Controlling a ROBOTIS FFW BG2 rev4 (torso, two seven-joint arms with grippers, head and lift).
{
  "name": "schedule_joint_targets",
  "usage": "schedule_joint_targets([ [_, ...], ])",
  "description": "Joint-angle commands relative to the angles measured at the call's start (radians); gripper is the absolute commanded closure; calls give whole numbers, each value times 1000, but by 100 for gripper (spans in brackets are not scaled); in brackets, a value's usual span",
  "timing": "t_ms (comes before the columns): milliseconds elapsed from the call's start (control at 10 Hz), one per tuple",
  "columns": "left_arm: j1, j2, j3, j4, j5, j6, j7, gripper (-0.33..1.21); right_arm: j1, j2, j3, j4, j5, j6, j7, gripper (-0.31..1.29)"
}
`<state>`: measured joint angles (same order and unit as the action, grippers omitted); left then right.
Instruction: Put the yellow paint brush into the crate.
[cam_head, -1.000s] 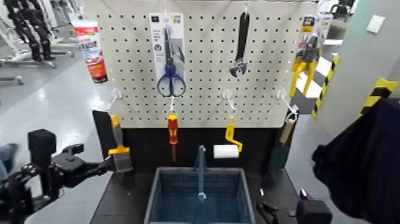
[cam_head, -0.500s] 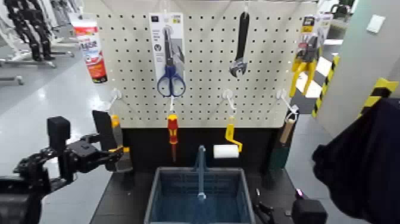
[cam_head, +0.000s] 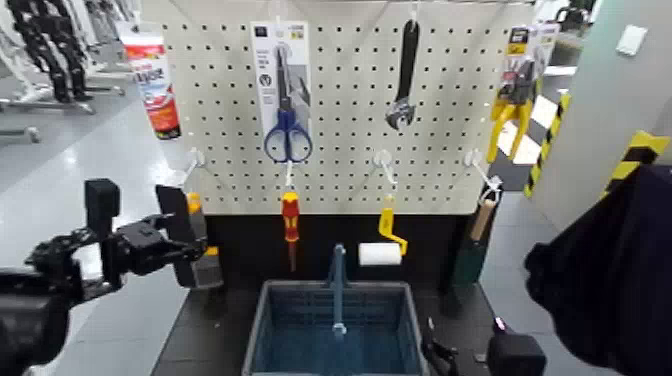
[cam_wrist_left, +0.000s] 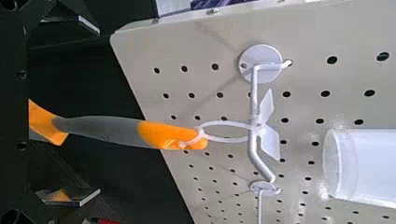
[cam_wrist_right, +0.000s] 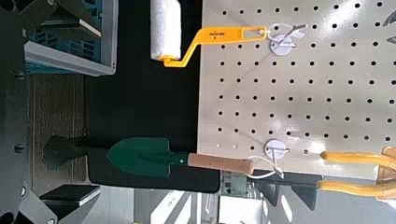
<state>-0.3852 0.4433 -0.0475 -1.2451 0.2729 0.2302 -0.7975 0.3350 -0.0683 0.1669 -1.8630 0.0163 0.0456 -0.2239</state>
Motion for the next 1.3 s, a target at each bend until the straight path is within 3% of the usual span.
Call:
schedule_joint_targets([
  [100,-49,0,-34,49,16,3,-46,11,-7,-4,6,2,-1,2,0,14],
  [400,-44,-5,-29,47,19,23,-72,12,-4,-4,3,1,-3,3,1,14],
  [600,-37,-9,-18,42,17,24,-72,30,-5,-5,5,2,-3,3,1,14],
  [800,-34,-9,-15,38,12,28,-72,62,-5,-5,5,4,-7,3,1,14],
  [1000,-31,-11,-5,33,8,32,-71,81,-5,-5,5,5,-12,2,1,14],
  [1300,-21,-9,3,15,0,41,-63,95,-5,-7,5,10,-15,-1,1,14],
])
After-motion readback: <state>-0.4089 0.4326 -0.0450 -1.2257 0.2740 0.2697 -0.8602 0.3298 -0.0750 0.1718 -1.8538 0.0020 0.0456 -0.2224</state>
